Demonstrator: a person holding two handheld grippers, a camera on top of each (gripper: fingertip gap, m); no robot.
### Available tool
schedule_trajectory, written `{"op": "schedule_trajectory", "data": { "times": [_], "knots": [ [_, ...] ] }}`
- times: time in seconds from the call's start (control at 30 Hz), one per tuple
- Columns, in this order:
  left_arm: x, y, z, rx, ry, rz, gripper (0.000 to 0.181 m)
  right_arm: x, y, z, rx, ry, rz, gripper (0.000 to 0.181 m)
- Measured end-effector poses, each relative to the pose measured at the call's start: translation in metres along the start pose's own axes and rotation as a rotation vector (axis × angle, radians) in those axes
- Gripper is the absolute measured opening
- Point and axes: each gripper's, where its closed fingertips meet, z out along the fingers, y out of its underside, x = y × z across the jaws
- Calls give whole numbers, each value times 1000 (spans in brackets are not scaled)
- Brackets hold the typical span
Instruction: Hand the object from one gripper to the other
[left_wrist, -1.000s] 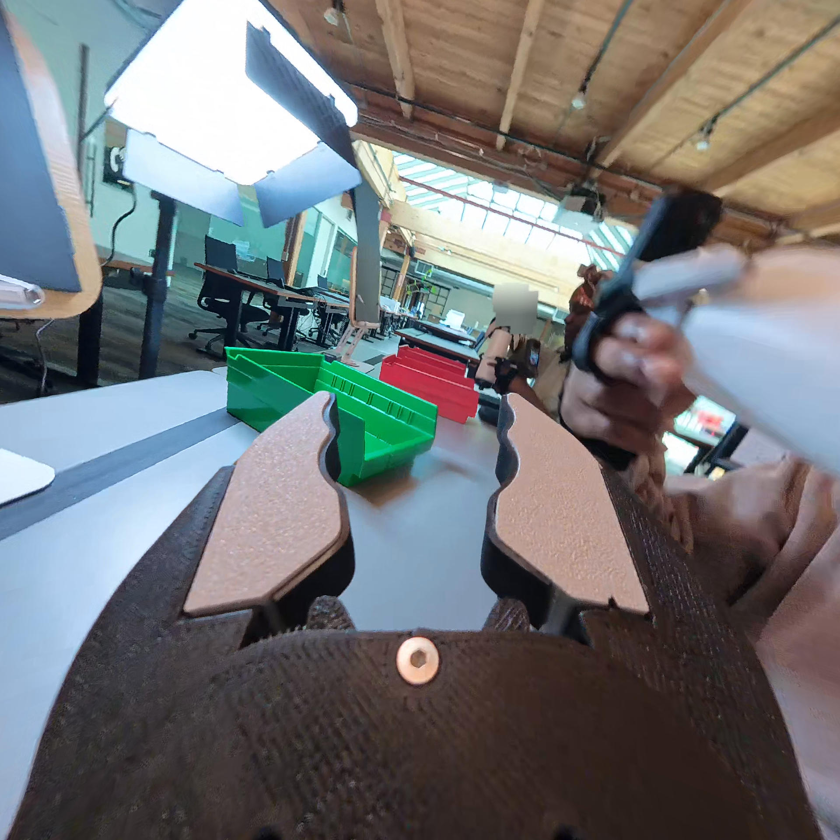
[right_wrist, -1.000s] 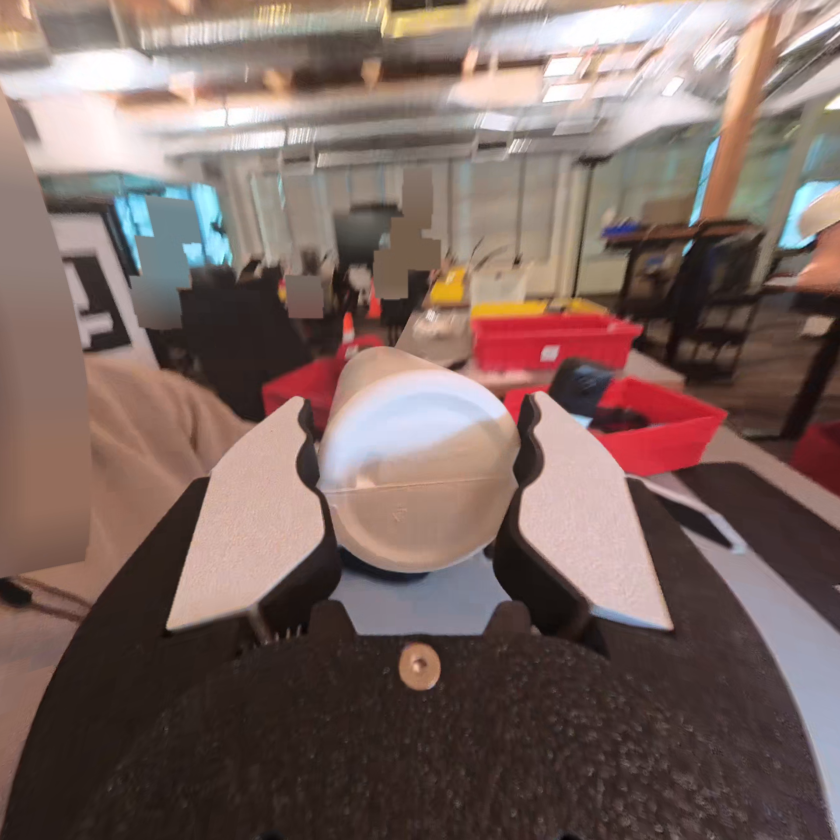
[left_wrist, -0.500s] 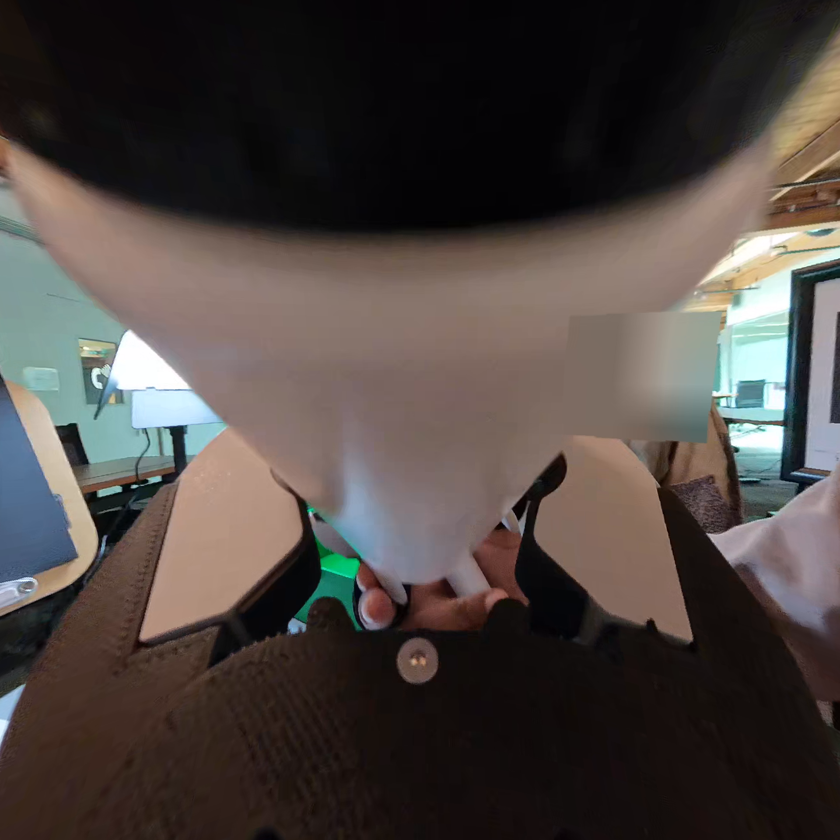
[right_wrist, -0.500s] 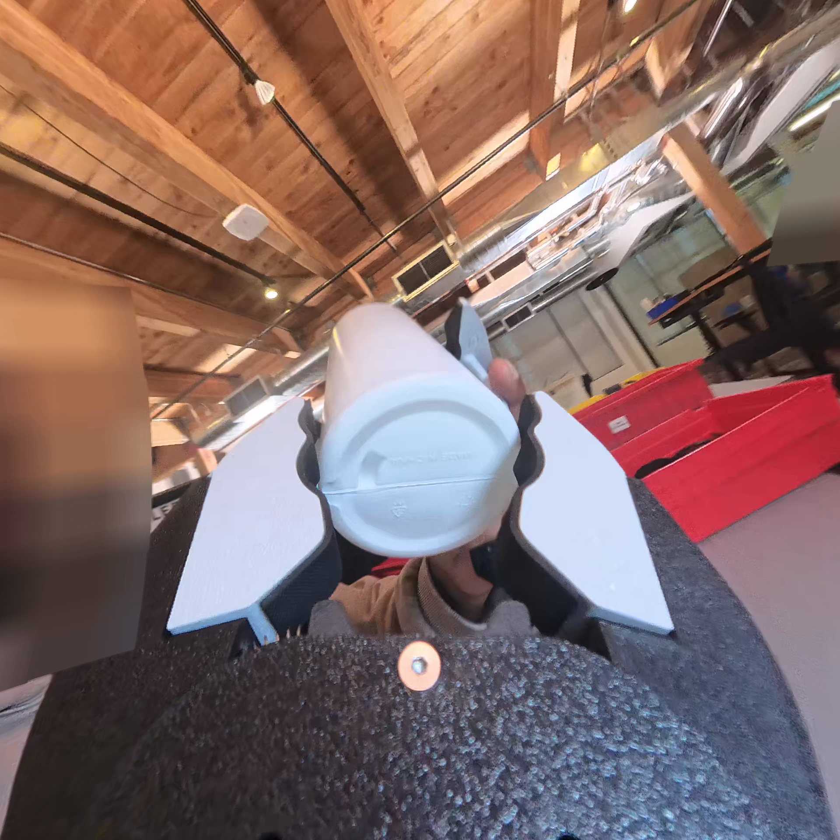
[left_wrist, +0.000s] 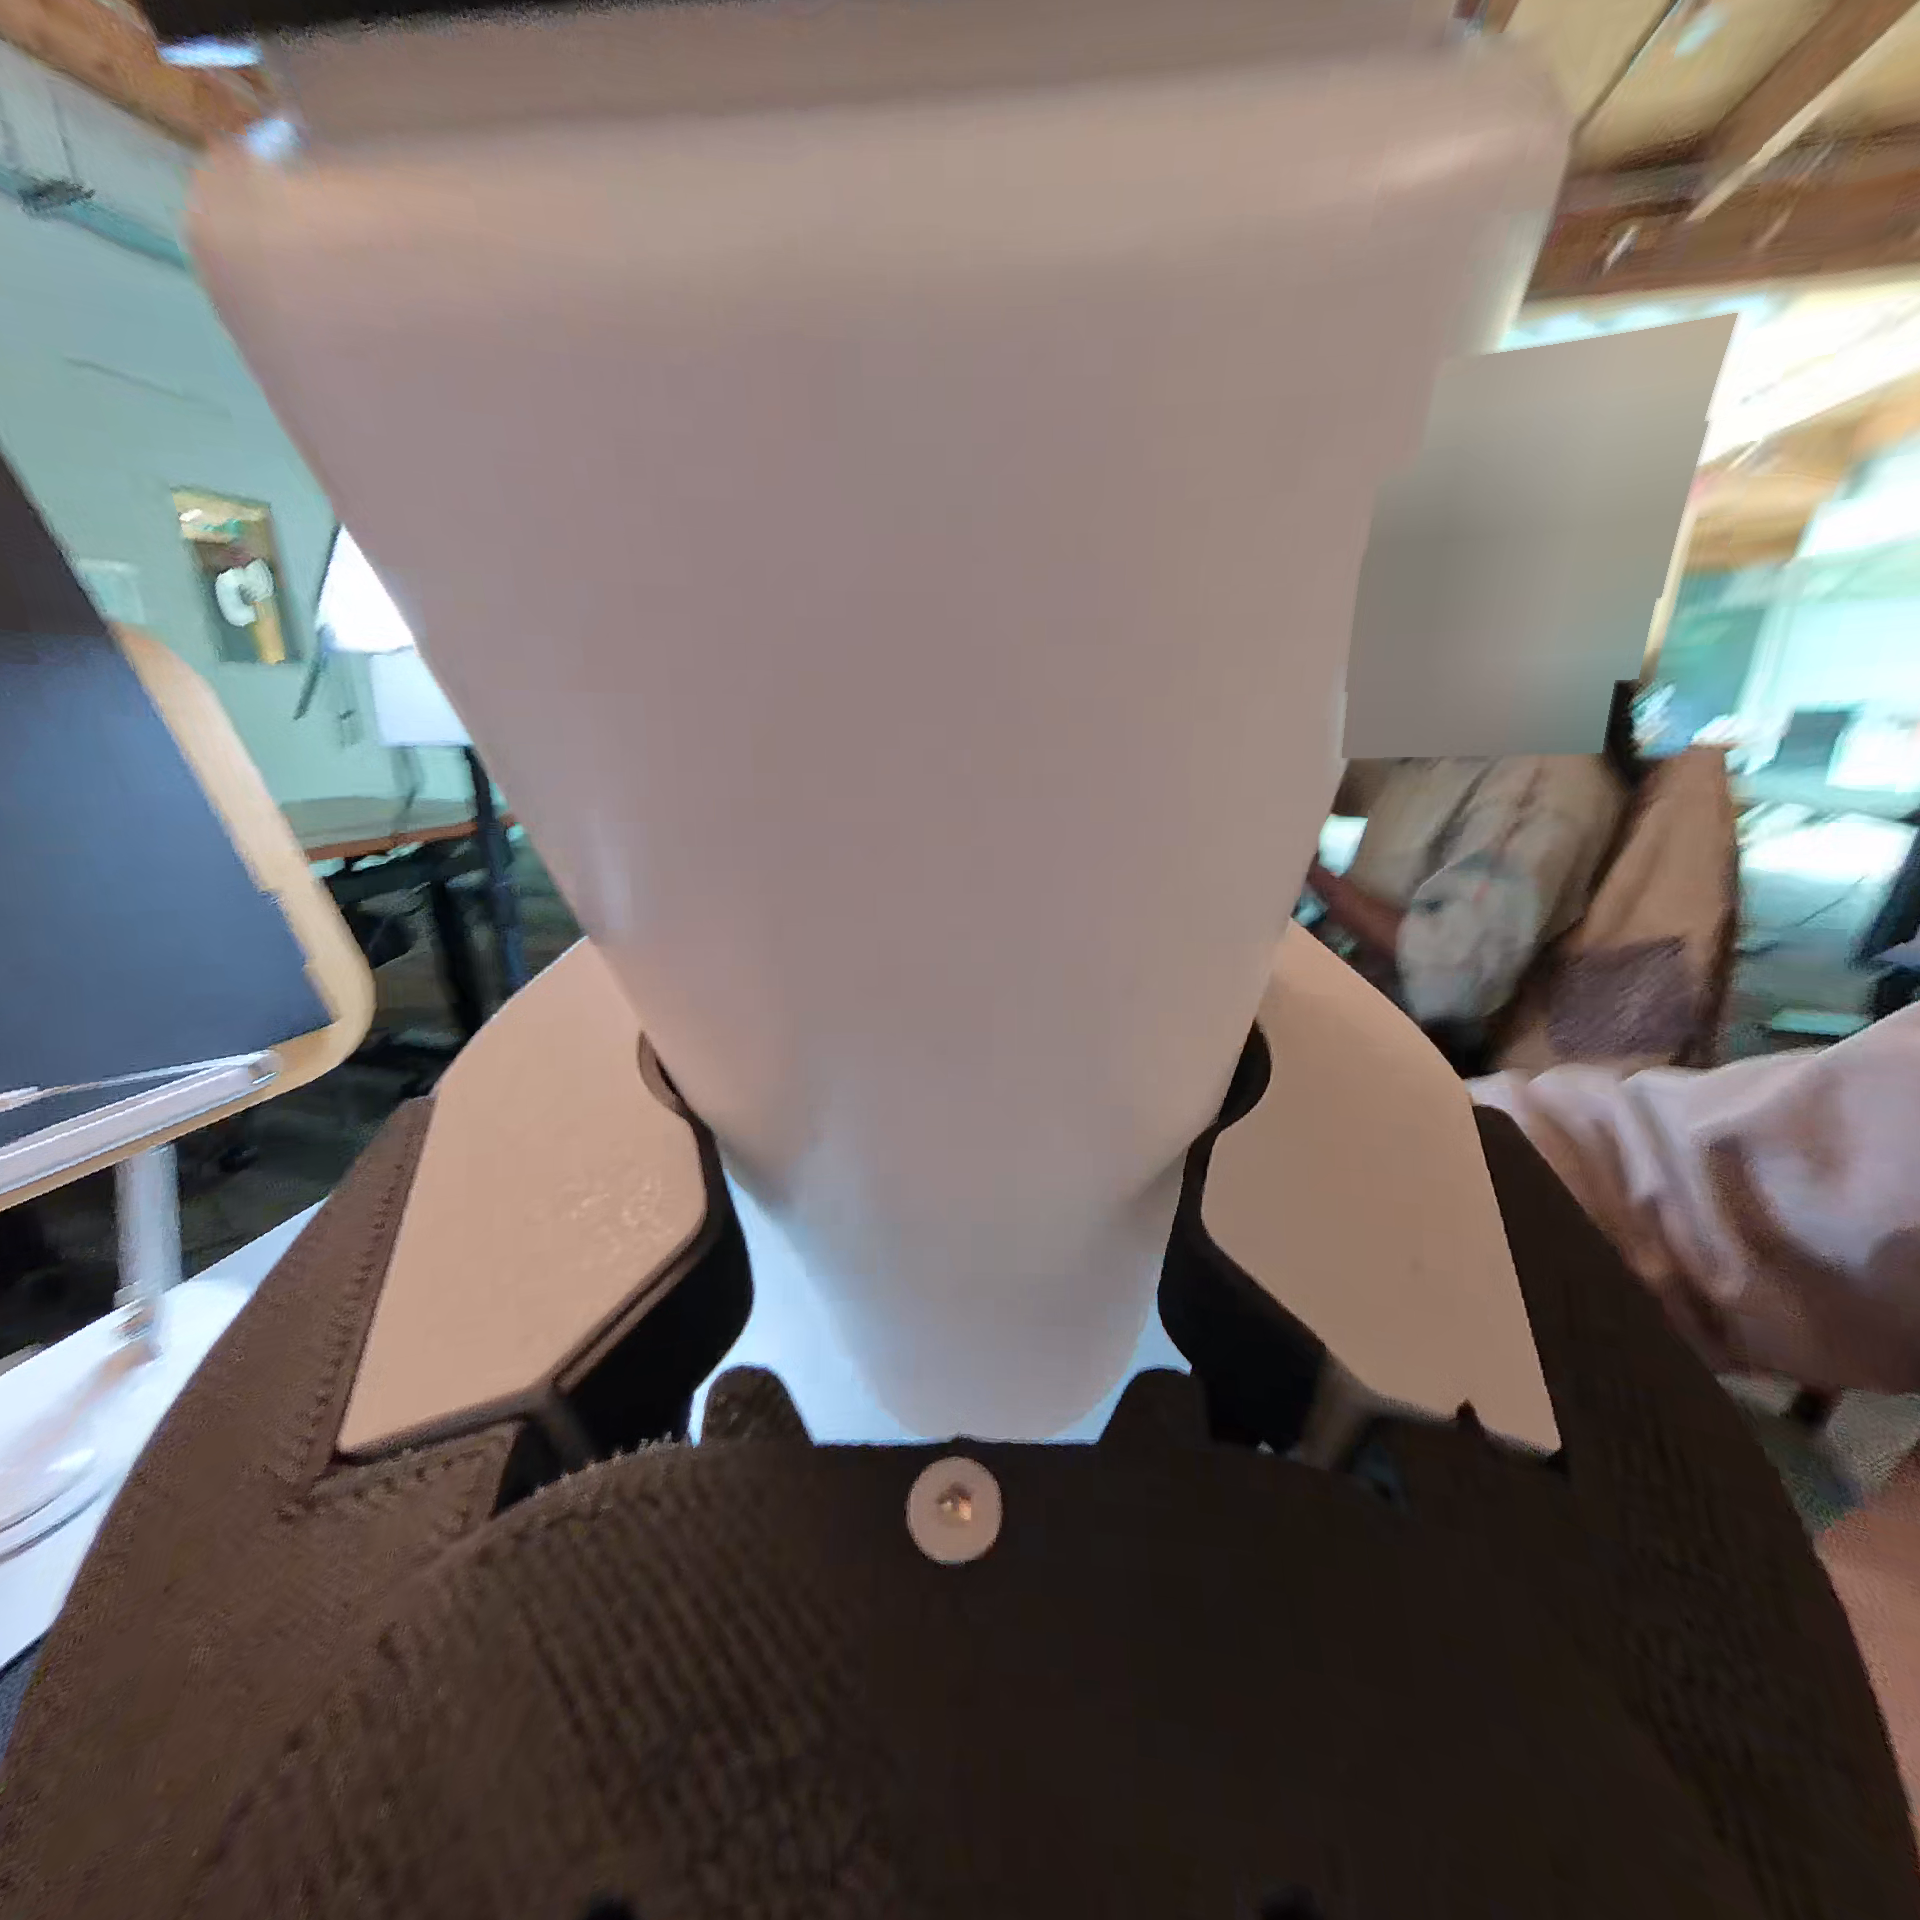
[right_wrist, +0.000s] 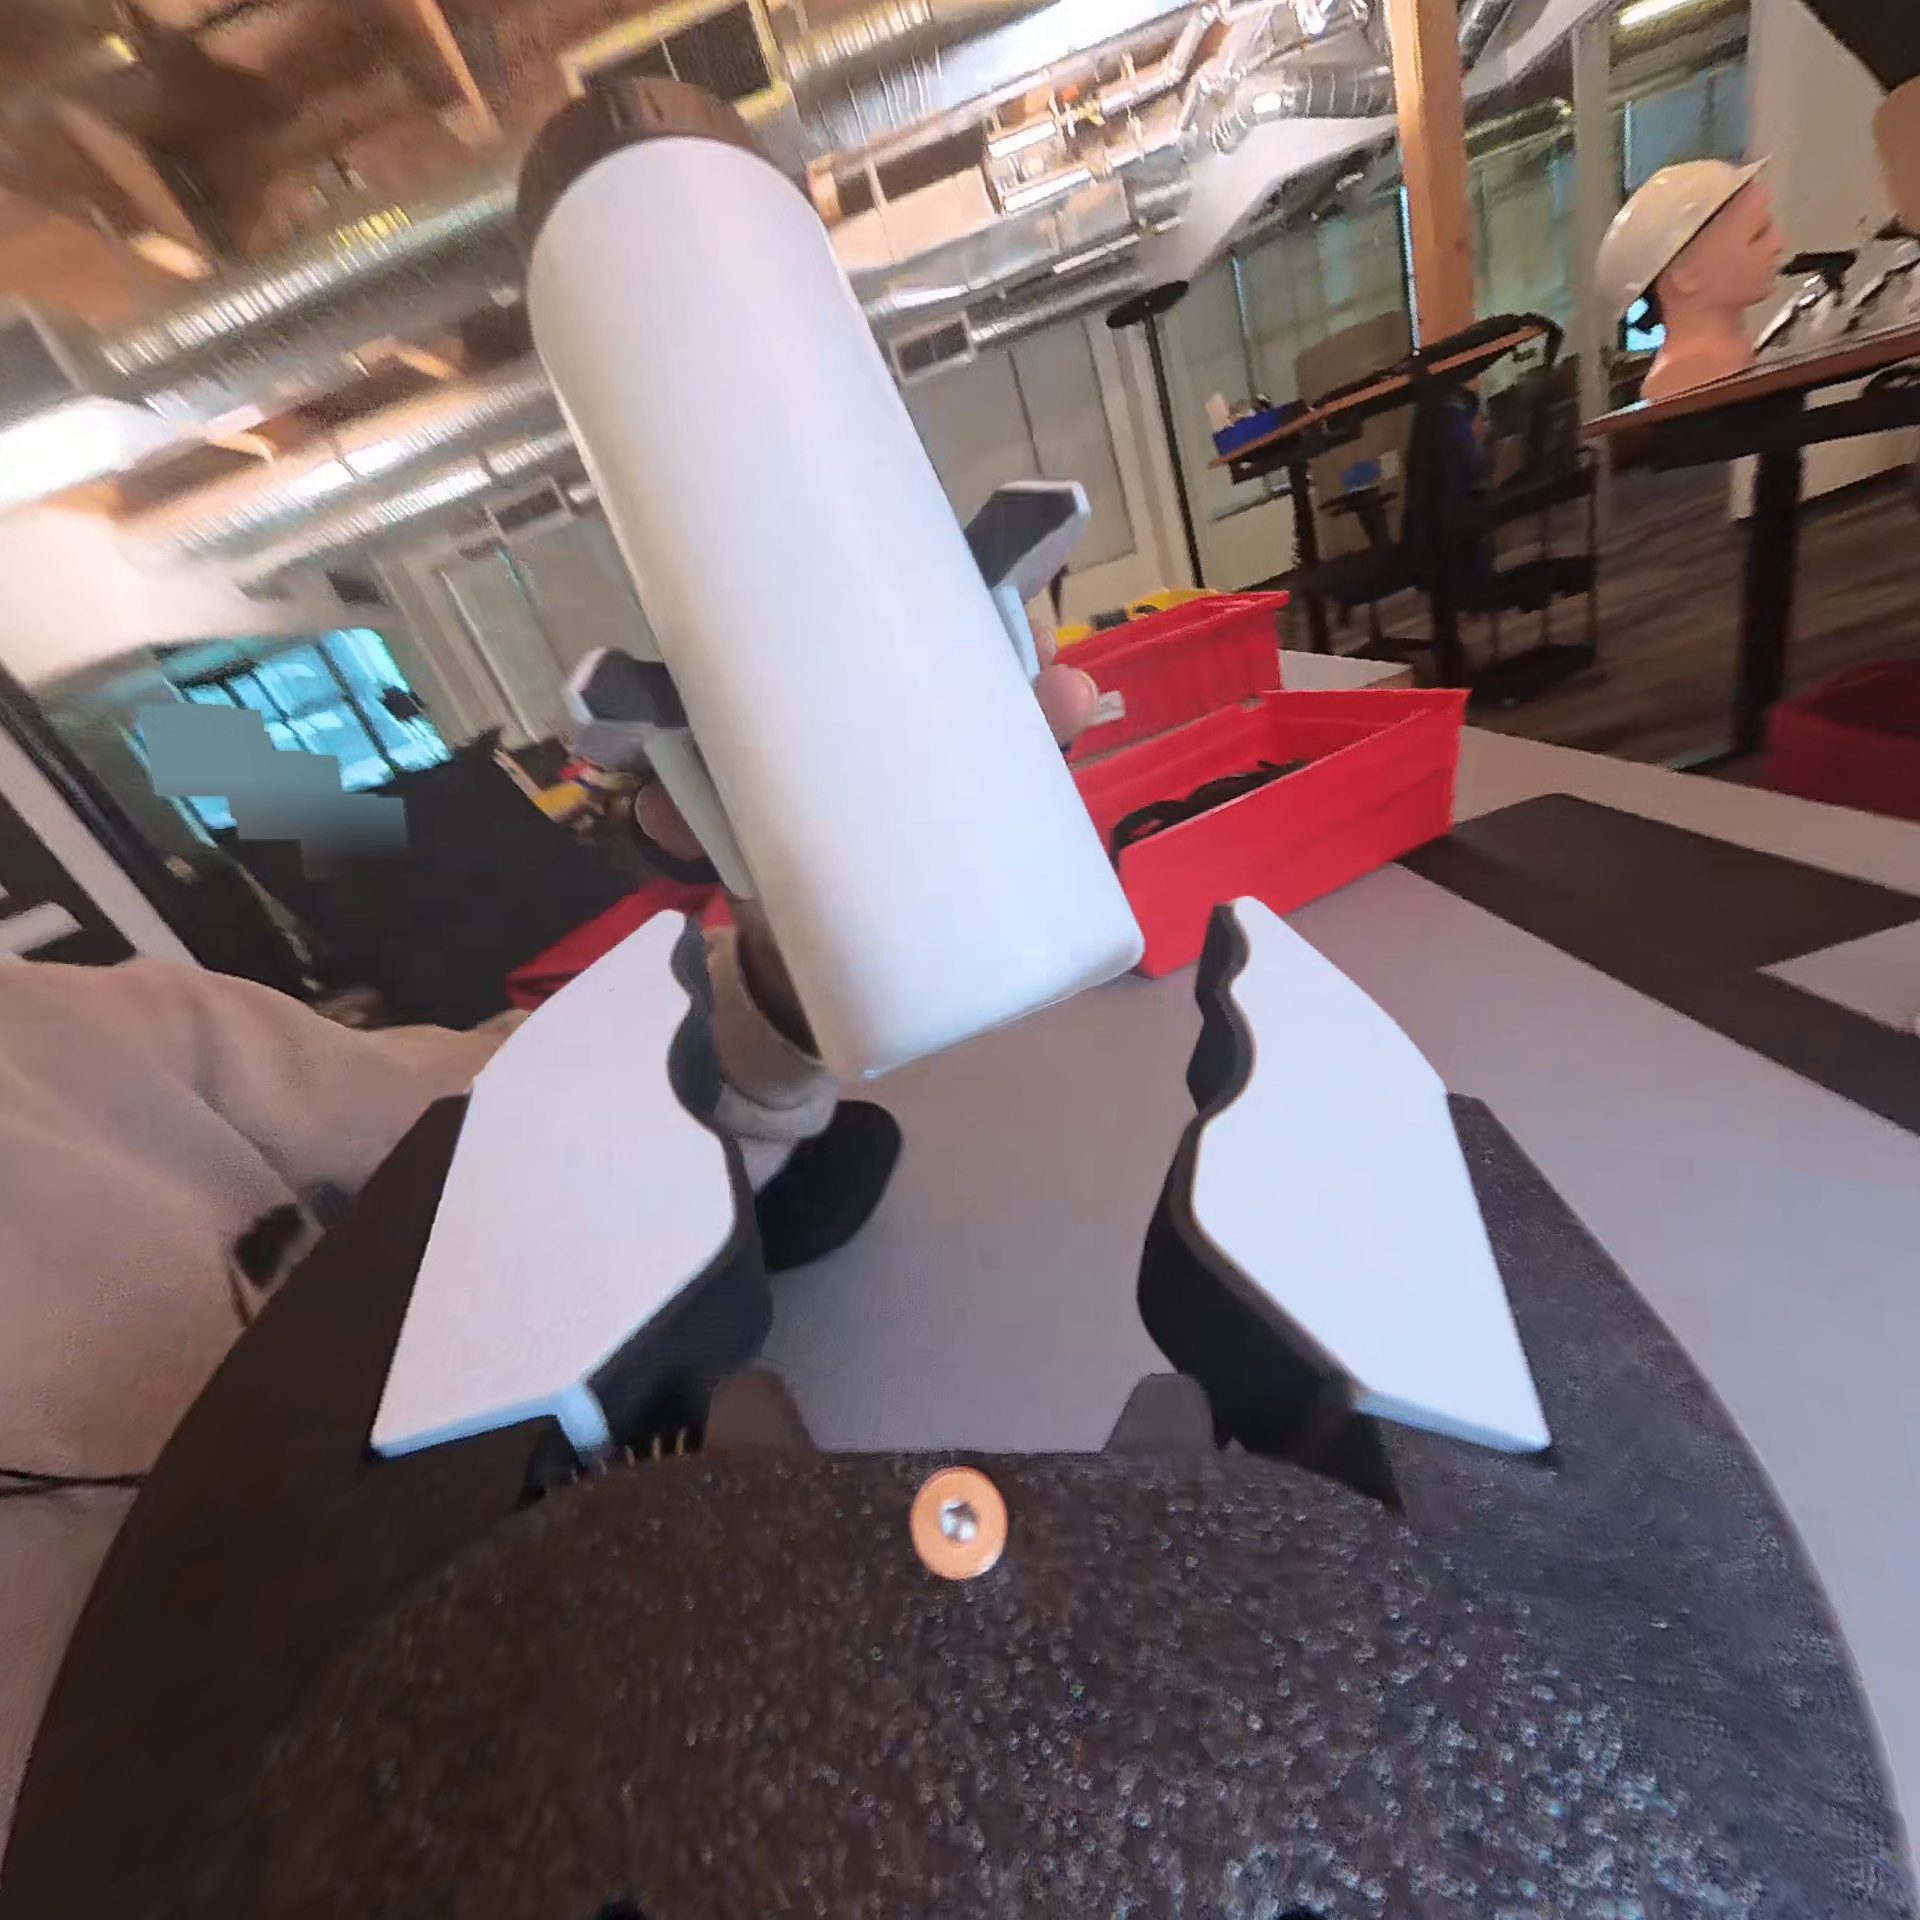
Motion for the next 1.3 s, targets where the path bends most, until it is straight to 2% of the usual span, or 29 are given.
{"op": "schedule_trajectory", "data": {
  "times": [0.17,0.37,0.5,0.63,0.73,0.87,1.13,1.2,1.3],
  "knots": [
    [-32,51,-6,-362,-196,242,101,6,-10,-14,-120,170,-283,91],
    [-51,109,-14,-724,-297,531,101,3,-12,-17,-256,303,-504,93],
    [-59,133,-18,-893,-335,752,101,8,-1,-20,-386,363,-590,95],
    [-62,147,-20,-985,-345,888,101,14,22,-17,-518,372,-643,93],
    [-63,153,-22,-1039,-351,984,101,19,39,-15,-596,374,-696,89],
    [-67,148,-23,-1004,-363,1059,102,24,42,-18,-632,404,-767,88],
    [-69,125,-21,-891,-411,999,100,20,23,-18,-503,403,-719,86],
    [-73,121,-25,-875,-433,975,94,21,14,-20,-453,416,-705,86],
    [-84,116,-33,-825,-464,848,95,20,-9,-29,-342,432,-661,85]
  ]
}}
